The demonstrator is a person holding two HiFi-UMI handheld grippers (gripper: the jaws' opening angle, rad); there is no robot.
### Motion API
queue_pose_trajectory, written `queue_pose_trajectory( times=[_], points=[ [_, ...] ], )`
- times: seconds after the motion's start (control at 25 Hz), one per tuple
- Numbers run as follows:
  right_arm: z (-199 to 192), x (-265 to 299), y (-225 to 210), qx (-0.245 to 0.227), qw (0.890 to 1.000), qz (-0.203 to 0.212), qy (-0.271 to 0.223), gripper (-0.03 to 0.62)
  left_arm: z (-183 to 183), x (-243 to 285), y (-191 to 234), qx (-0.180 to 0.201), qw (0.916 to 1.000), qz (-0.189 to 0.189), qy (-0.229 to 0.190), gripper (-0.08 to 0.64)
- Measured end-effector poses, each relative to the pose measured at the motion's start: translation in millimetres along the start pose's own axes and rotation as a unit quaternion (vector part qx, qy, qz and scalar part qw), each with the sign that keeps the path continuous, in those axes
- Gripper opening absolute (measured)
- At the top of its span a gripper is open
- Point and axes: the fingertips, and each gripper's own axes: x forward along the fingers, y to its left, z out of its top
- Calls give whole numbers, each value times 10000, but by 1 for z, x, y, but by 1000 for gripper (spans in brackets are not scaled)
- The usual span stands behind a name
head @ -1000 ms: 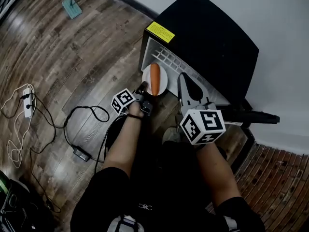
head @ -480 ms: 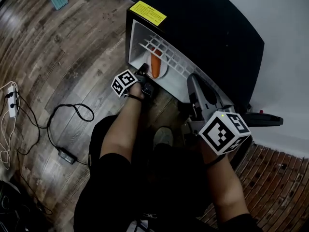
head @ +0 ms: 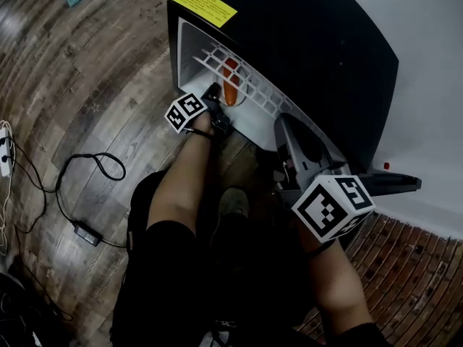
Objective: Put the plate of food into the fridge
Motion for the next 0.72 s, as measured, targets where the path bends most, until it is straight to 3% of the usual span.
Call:
queue_pose_trajectory(
  times=[0.16, 0.28, 0.4, 0.56, 0.72],
  points=[
    [-2, 1, -6, 24, 10000, -57, 58, 13, -4, 2, 5, 726, 9964, 408, 176, 23],
    [-8, 3, -4, -28, 9998, -56, 162, 14, -10, 1, 13, 1506, 9832, 854, 583, 25],
    [-12, 5, 4, -128, 9997, -30, 212, 14, 0, -5, 18, 2515, 9561, 1370, 615, 32],
    [-18, 10, 14, -255, 9993, 101, 239, 13, 32, -21, 1, 3942, 9045, 1629, 23, 54],
    [-14, 20, 14, -298, 9994, 45, 188, 14, 29, -40, -24, 4471, 8848, 1296, 209, -2]
  ],
)
